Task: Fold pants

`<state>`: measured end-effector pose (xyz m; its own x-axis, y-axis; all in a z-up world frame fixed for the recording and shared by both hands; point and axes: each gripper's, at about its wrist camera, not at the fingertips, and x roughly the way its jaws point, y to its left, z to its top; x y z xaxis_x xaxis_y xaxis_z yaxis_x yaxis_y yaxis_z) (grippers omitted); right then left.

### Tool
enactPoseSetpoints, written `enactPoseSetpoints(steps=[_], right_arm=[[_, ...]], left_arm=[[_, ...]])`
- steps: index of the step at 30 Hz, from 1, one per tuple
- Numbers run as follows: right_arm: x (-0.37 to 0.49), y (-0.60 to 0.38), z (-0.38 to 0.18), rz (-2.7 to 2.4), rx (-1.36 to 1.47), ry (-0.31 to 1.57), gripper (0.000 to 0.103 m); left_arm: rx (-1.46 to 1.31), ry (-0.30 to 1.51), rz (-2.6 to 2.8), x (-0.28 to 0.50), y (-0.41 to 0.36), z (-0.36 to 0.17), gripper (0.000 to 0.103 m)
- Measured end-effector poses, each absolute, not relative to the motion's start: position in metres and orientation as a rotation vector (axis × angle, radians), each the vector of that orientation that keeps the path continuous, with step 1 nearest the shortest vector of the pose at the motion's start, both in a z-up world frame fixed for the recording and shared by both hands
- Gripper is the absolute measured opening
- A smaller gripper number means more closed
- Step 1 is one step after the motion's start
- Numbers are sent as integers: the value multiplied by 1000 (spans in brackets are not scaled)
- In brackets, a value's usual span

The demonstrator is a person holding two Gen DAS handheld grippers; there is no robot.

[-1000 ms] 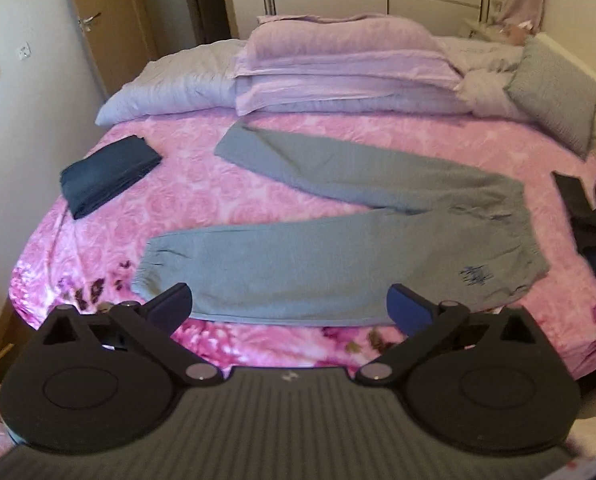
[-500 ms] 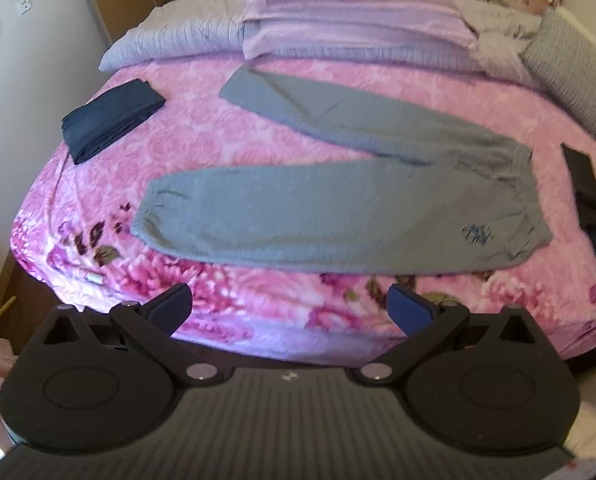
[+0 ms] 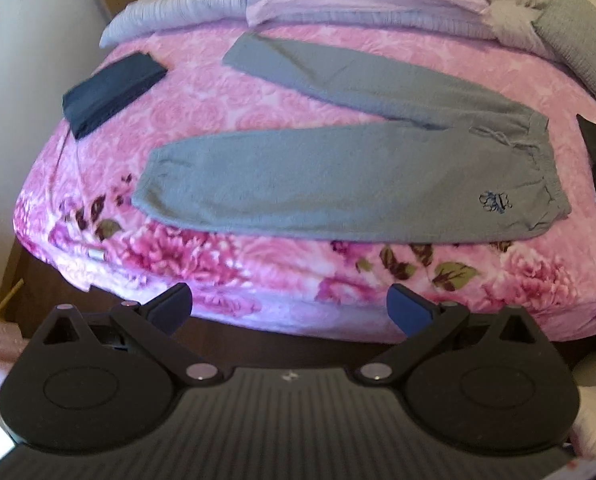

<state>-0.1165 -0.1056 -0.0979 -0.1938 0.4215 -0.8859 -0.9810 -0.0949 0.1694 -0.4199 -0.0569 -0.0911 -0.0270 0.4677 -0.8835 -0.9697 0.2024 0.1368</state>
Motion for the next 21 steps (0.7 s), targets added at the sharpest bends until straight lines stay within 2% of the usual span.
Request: enactPoseSetpoints(steps=[4, 21], right_arm=[[-114, -105, -100, 1558, -802, 984, 74], [-100, -109, -104, 1556, -796, 991, 74]], left_arm=[[-555, 1049, 1272, -406, -59, -96, 102], [-618, 1079, 1282, -400, -64, -93, 102]])
